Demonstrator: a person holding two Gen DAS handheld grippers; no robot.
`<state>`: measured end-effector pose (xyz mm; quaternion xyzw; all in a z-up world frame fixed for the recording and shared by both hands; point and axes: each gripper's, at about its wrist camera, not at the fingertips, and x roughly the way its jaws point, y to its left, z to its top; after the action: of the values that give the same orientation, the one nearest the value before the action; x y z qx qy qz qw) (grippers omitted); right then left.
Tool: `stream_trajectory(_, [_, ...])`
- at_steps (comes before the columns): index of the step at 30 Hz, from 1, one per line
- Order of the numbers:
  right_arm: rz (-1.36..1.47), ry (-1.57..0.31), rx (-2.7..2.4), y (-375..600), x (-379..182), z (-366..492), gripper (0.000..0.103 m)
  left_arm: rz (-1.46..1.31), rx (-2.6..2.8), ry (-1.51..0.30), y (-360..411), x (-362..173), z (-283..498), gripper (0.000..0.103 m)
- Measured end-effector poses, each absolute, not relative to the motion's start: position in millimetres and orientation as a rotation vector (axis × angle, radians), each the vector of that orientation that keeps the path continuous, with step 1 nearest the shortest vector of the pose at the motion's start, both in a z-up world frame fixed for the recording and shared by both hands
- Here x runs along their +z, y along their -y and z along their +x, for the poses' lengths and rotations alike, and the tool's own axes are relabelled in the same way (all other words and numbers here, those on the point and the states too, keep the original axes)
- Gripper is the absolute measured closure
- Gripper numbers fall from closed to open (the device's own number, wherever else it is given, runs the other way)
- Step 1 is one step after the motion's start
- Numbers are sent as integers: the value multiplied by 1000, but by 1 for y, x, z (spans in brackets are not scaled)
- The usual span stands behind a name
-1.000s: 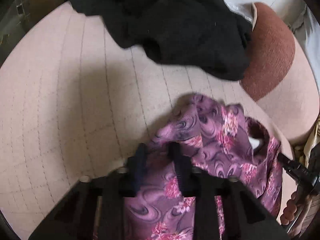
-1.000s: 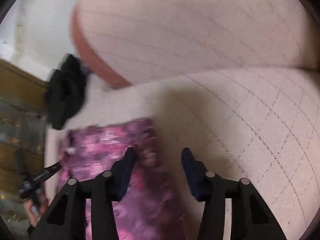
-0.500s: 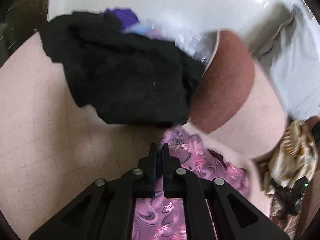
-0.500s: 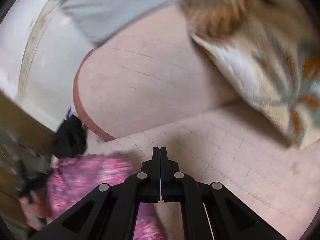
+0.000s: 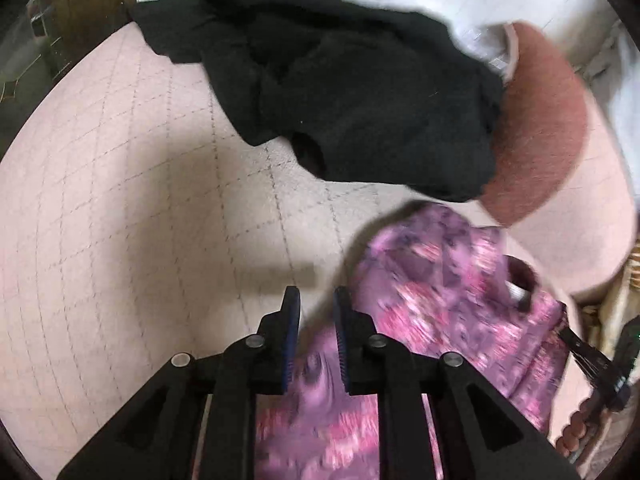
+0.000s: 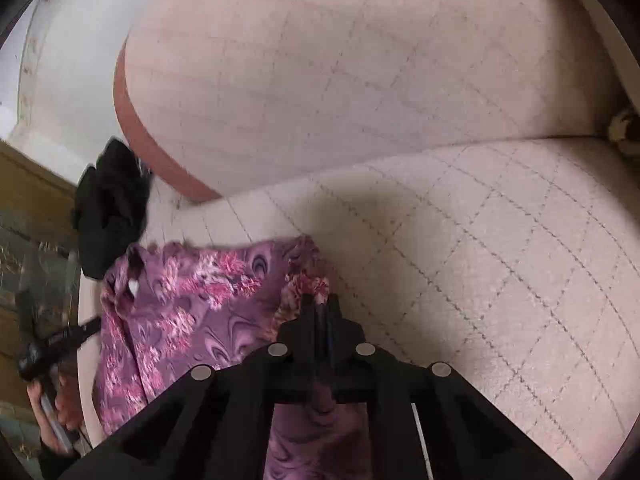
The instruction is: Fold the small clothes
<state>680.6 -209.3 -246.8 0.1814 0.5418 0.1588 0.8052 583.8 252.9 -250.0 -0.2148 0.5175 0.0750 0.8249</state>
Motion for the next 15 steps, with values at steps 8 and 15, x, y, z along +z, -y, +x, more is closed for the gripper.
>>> stream_trajectory(8, [367, -1010, 416, 251, -187, 501, 23, -492, 127, -1000, -253, -214, 390, 32])
stream_trajectory(15, [544, -1093, 382, 302, -194, 321, 20, -573, 241, -1094, -247, -234, 234, 30])
